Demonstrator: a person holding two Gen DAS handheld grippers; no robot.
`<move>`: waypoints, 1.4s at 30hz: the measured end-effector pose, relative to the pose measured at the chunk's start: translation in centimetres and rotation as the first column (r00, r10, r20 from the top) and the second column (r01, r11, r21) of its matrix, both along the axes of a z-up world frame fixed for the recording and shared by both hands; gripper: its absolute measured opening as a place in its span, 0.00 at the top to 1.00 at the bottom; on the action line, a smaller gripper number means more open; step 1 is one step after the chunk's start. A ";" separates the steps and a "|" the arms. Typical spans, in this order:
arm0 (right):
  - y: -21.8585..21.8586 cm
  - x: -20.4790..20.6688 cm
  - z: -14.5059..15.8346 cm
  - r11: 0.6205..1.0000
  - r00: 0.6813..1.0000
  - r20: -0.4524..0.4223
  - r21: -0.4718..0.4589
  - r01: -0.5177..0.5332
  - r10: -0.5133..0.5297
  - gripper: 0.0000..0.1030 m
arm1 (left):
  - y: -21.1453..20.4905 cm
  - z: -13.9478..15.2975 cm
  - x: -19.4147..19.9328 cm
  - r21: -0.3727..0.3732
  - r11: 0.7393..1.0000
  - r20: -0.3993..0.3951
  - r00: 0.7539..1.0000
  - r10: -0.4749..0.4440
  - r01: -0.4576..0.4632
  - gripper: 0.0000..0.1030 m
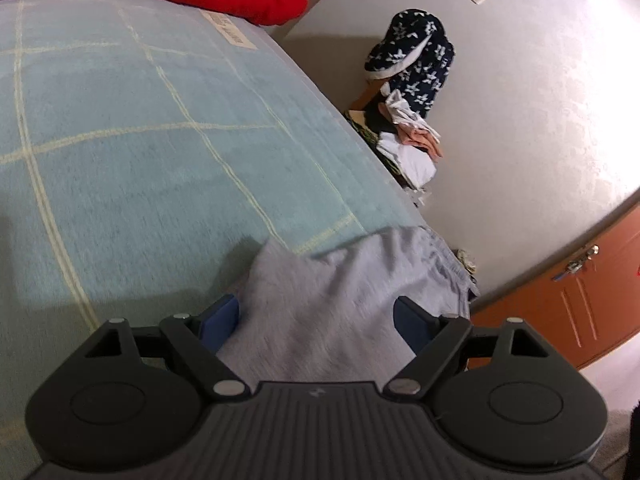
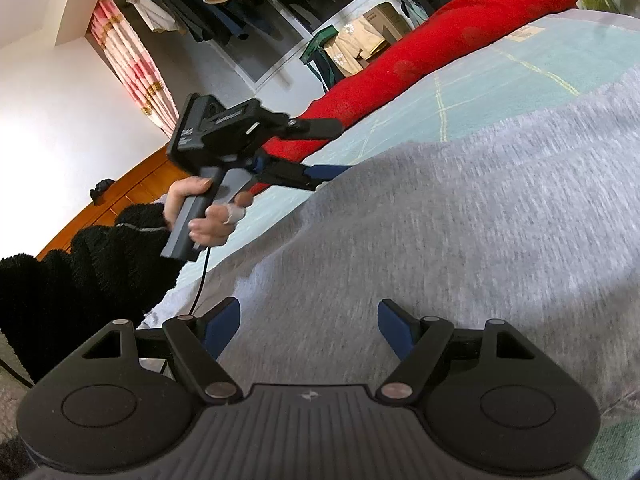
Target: Fold clothes
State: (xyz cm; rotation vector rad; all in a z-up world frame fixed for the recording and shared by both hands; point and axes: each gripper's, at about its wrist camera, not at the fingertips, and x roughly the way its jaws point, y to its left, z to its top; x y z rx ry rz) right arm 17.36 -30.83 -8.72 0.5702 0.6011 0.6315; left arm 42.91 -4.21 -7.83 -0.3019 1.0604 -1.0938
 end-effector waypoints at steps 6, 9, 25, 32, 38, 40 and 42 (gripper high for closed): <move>-0.1 0.0 -0.1 1.000 1.000 0.001 0.002 -0.008 0.008 0.22 | 1.2 -1.3 -0.6 0.036 0.999 -0.028 0.999 -0.029 0.030 0.18; -0.1 -0.1 -0.1 1.000 1.000 0.003 0.004 -0.010 0.010 0.22 | 1.0 -1.6 -0.1 -0.023 1.000 -0.060 0.998 -0.008 0.006 0.18; -0.4 0.0 -0.6 0.999 1.000 0.013 0.021 -0.027 0.027 0.22 | -2.9 -2.4 3.9 -0.054 0.998 -0.049 0.998 -0.038 0.035 0.15; -0.6 -0.1 -0.6 0.999 0.999 0.018 0.029 -0.030 0.029 0.22 | 0.9 -1.6 0.9 -0.039 0.999 -0.028 1.000 -0.012 0.011 0.15; -0.4 -0.2 -0.5 0.999 1.000 0.014 0.023 -0.024 0.023 0.22 | 2.9 -1.1 -0.4 -0.013 1.000 -0.019 1.000 -0.012 0.012 0.15; -0.3 -0.2 -0.5 0.999 1.000 0.013 0.021 -0.024 0.023 0.22 | 3.5 -1.1 -0.7 -0.022 1.000 -0.029 1.000 -0.013 0.013 0.15; -0.3 -0.2 -0.5 0.999 1.000 0.014 0.021 -0.025 0.025 0.22 | 3.8 -0.9 -1.4 -0.035 0.999 -0.022 0.999 -0.026 0.026 0.15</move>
